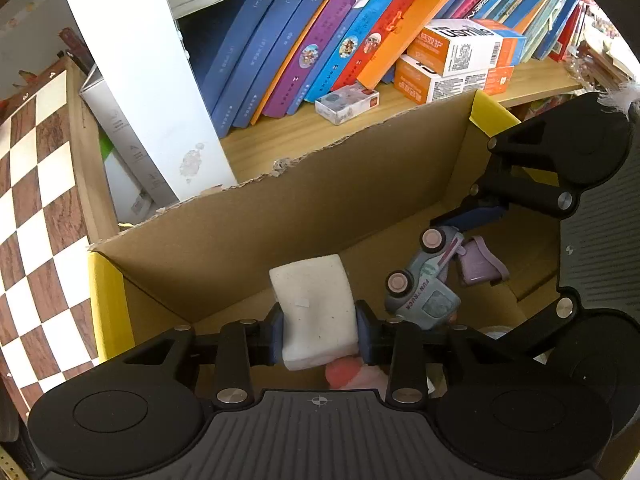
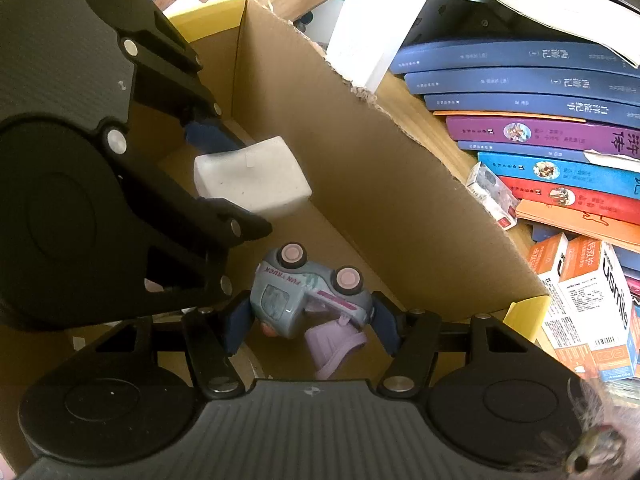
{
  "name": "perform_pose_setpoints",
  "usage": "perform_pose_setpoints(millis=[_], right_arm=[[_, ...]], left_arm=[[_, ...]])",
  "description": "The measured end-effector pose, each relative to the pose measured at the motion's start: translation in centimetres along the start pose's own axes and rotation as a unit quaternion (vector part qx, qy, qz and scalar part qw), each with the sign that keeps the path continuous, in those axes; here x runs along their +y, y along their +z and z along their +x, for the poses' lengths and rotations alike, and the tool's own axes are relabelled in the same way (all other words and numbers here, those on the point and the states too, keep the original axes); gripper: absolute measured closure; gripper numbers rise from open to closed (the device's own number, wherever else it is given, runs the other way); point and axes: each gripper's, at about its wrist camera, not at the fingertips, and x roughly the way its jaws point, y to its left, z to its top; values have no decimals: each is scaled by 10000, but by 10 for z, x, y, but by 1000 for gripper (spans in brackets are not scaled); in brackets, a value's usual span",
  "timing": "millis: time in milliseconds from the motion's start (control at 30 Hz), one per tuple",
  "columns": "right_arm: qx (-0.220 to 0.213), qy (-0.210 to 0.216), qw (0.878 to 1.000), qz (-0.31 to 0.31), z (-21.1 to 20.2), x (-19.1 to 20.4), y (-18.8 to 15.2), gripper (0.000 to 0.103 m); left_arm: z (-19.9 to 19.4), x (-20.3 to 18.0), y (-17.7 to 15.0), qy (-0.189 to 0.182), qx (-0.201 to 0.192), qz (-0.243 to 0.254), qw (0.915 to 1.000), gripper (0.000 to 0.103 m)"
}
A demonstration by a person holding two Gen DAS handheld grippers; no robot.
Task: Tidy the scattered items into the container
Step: 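Lower the sponge into the box with the left tool while the right tool releases the truck inside, then raise both open tools up out of the yellow box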
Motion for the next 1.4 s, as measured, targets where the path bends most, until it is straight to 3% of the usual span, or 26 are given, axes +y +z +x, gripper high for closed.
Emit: perform_pose_setpoints(millis=[133,300,367,700,1400], right_arm=[[6,-17,10000,19,0,-1,0,43],[-8,-85,9999,97,1,-2,0,41],[-18,-116,9998,148,0,-4,0,35],[-197,-165,9993,269,-17,-11,-4,33],[-951,-422,9918,739,-120,6,-42,33]], left_arm=[[0,0,0,9,-19,-23,10000,64],[-3,0,0,119,-82,-42,9999,43],[-6,2,0,127,-107,-46,9999,40],[-28,-1,-3,204,-279,16,9994,32],[-126,-21,-41,445,-1106,-62,9928,27]])
